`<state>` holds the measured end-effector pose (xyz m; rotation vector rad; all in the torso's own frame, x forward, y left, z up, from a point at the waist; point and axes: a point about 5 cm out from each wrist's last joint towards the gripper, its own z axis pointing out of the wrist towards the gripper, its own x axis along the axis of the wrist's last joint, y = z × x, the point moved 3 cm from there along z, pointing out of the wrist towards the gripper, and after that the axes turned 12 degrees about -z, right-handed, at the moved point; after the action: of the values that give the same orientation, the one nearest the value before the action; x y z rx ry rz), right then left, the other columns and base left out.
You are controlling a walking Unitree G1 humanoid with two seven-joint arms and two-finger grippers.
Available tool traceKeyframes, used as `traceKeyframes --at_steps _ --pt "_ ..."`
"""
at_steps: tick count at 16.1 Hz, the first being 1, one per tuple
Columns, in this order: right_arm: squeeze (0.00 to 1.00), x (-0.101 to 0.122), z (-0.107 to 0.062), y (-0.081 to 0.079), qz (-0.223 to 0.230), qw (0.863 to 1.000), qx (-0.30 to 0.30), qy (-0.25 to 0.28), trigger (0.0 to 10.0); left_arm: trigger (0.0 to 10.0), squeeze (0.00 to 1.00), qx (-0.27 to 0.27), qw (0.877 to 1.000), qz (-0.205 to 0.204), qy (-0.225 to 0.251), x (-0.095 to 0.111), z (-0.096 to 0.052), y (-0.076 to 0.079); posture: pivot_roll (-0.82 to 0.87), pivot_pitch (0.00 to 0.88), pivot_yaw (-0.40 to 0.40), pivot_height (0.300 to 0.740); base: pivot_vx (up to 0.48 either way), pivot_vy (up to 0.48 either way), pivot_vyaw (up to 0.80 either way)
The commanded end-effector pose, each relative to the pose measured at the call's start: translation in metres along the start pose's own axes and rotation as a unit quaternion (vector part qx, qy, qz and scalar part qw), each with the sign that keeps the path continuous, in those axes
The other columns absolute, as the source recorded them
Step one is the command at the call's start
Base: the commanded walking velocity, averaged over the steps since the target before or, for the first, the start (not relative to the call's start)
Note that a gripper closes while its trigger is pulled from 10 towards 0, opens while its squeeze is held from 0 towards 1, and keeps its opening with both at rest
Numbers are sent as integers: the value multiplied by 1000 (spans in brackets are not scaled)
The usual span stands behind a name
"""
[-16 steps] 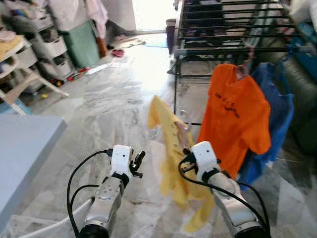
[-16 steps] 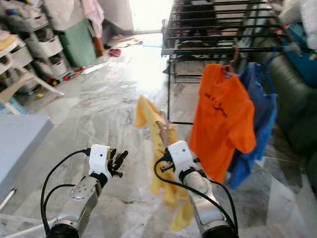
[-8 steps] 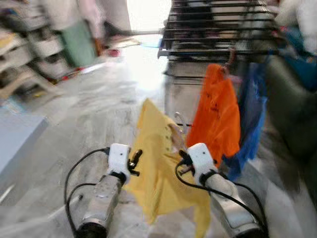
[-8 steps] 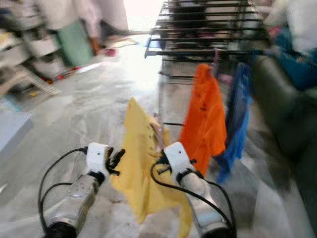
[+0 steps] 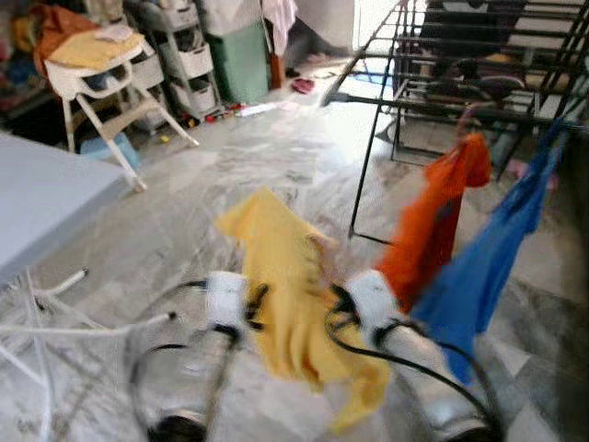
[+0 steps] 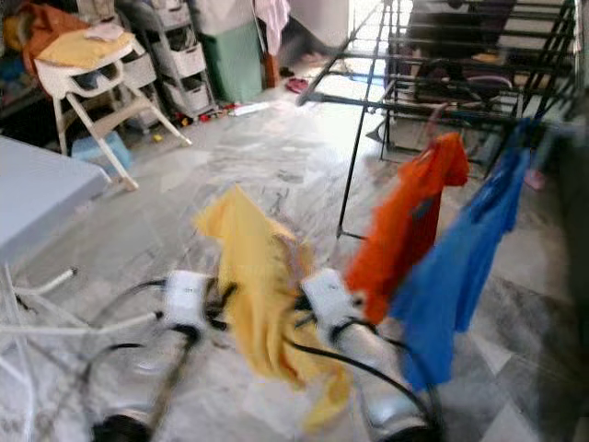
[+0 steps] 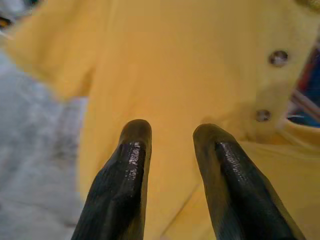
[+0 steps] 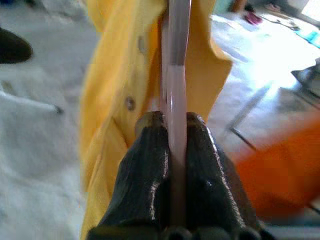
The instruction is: Hang hanger
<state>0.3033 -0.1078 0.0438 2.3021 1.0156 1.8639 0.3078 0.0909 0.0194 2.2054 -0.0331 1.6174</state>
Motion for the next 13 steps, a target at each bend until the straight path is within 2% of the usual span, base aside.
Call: traceKeyframes --at_steps 1,6,10,13 --pt "0 21 5 1 0 999 -2 38 10000 10000 0 20 1000 10 4 5 -2 -14 -115 0 60 740 0 0 0" --pt "0 24 9 -4 -12 999 21 46 10000 10000 0 47 999 1 15 1 -11 -21 -84 0 35 740 0 0 0" --pt "0 22 8 -7 -7 999 22 43 10000 10000 0 56 998 -12 13 4 -10 -24 -91 0 51 740 0 0 0" --pt "0 21 5 -8 -1 999 20 44 10000 10000 0 55 998 -4 3 3 -8 -23 -107 0 71 740 0 106 0"
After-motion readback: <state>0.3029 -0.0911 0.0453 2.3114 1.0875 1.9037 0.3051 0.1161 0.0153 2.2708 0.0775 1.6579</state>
